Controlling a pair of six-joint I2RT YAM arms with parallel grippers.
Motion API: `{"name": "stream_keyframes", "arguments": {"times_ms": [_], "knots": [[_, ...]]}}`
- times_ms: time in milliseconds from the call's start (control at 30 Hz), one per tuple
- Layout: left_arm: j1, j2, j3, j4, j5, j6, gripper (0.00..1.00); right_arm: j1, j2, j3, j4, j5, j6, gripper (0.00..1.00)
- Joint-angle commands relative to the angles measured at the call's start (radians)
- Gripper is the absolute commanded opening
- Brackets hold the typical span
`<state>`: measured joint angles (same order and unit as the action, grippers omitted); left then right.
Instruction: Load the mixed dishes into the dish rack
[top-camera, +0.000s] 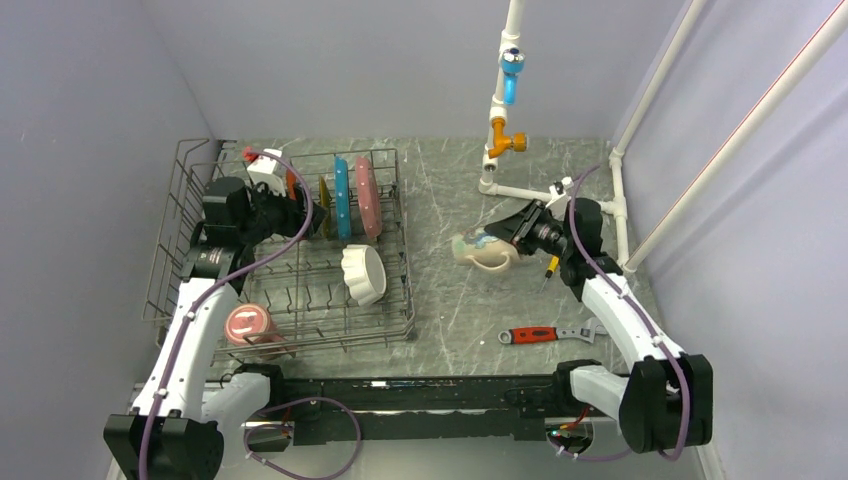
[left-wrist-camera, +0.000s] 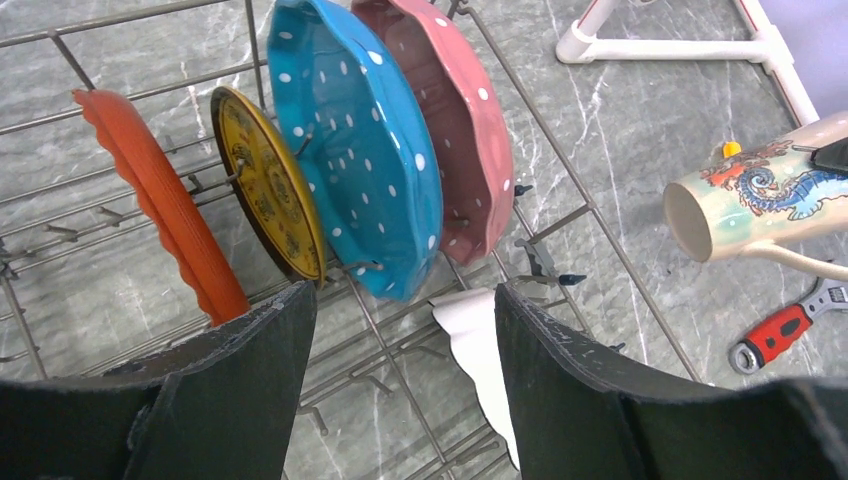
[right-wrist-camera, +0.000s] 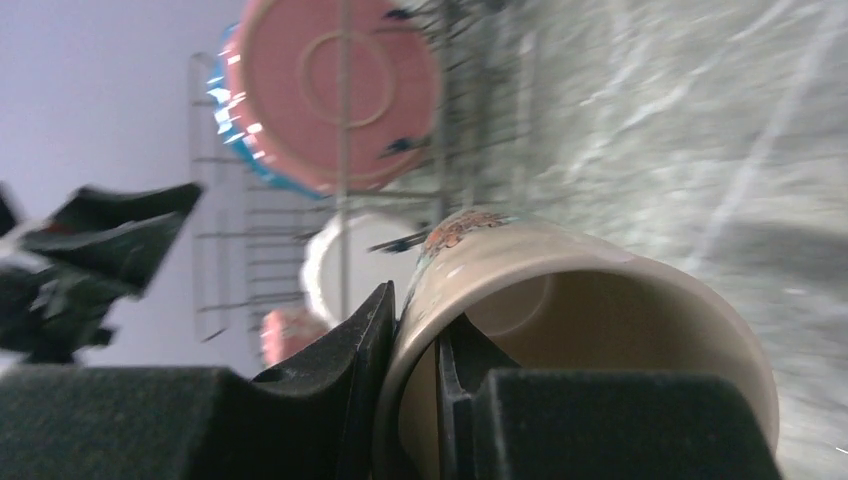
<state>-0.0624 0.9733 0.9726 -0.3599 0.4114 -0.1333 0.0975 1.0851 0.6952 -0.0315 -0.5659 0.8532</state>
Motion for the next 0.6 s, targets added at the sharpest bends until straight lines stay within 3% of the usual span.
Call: {"name": "stream_keyframes", "arguments": {"times_ms": [0,167,300,367,467,567], "knots": [[-0.004,-0.004,-0.010,0.067,0.074,0.001,0.71,0.006,-0.008,-0.065,0.632,-0.307,0.384,0.00],[-0.004,0.005,-0.029,0.125,0.187,-0.027,0.70,0.028,-0.008,-0.120,0.833,-0.293,0.549,0.00],[-0.013,0.033,-0.068,0.265,0.435,-0.121,0.68,0.034,0.003,-0.157,0.931,-0.278,0.621,0.00],[-0.035,0.044,-0.093,0.410,0.528,-0.208,0.67,0.039,0.013,-0.181,1.004,-0.264,0.665,0.00],[-0.135,0.054,-0.114,0.527,0.549,-0.337,0.67,0.050,0.043,-0.216,1.141,-0.245,0.734,0.00],[-0.247,0.047,-0.148,0.604,0.484,-0.435,0.68,0.065,0.085,-0.226,1.276,-0.237,0.797,0.00]]}}
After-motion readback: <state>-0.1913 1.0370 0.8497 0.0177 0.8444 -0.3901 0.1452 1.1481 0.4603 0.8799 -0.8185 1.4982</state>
